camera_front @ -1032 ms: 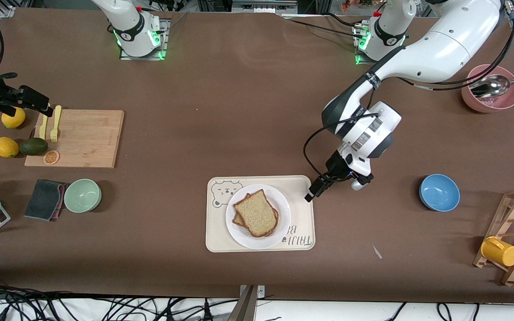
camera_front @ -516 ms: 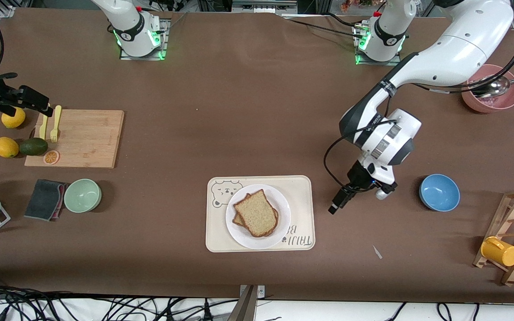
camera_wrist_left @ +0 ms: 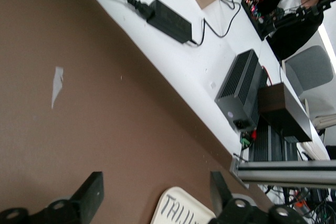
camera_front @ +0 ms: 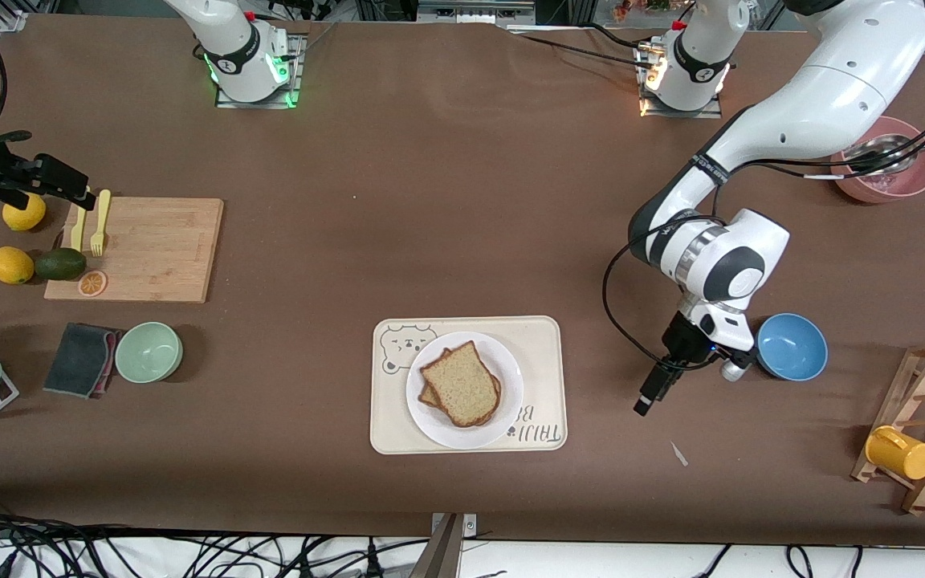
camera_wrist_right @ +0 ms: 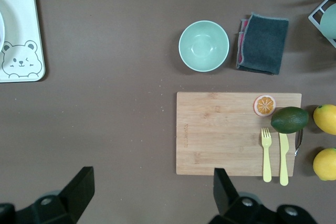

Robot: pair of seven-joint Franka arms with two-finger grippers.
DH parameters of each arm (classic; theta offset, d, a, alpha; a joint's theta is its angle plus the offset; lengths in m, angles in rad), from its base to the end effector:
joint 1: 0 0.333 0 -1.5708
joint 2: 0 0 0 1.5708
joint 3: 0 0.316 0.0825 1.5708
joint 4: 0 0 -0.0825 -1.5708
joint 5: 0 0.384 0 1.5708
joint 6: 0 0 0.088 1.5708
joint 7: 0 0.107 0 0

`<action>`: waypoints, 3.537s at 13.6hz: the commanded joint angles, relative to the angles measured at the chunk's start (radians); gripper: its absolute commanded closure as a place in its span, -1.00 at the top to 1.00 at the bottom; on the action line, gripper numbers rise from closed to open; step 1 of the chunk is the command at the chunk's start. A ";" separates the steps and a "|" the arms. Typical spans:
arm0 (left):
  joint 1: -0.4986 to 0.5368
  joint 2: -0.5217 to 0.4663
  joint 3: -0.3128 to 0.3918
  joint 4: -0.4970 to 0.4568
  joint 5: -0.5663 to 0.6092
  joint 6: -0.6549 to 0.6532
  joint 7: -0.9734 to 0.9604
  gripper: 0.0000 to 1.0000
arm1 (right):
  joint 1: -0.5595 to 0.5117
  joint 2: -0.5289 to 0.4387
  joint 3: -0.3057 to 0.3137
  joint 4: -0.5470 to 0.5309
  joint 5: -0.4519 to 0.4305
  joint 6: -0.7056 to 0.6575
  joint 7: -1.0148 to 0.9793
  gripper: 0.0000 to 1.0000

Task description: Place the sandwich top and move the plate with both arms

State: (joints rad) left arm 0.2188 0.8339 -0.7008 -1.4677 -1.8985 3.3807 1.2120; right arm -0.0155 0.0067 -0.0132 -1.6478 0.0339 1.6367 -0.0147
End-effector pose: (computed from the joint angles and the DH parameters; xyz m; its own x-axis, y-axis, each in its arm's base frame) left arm 0.6716 -0.1267 0.2519 0.6085 0.7316 0.3073 0.3739 -0.6059 0.7022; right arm 0.5601 -0.0126 0.5901 0.9997 -0.0162 -0.0173 -0.0168 -0.9993 -0.0340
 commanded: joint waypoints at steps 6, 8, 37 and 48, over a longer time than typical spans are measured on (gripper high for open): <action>0.036 -0.007 0.032 -0.029 0.592 -0.010 -0.494 1.00 | -0.008 0.004 0.004 0.020 0.009 -0.017 -0.004 1.00; 0.030 -0.013 0.087 -0.031 0.750 -0.053 -0.621 1.00 | -0.008 0.004 0.004 0.020 0.008 -0.017 -0.005 1.00; 0.002 -0.746 0.523 -0.086 1.929 -1.785 -1.240 1.00 | -0.009 0.004 -0.004 0.019 0.009 -0.018 -0.005 1.00; -0.280 -0.794 0.760 -0.088 1.929 -1.865 -1.286 1.00 | -0.009 -0.002 -0.011 0.014 0.003 -0.029 -0.007 1.00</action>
State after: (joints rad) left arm 0.0309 0.0626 -0.0210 -1.5415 -0.0007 1.5282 -0.0578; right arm -0.0164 0.0069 -0.0273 -1.6464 0.0338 1.6331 -0.0148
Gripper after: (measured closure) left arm 0.000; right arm 0.000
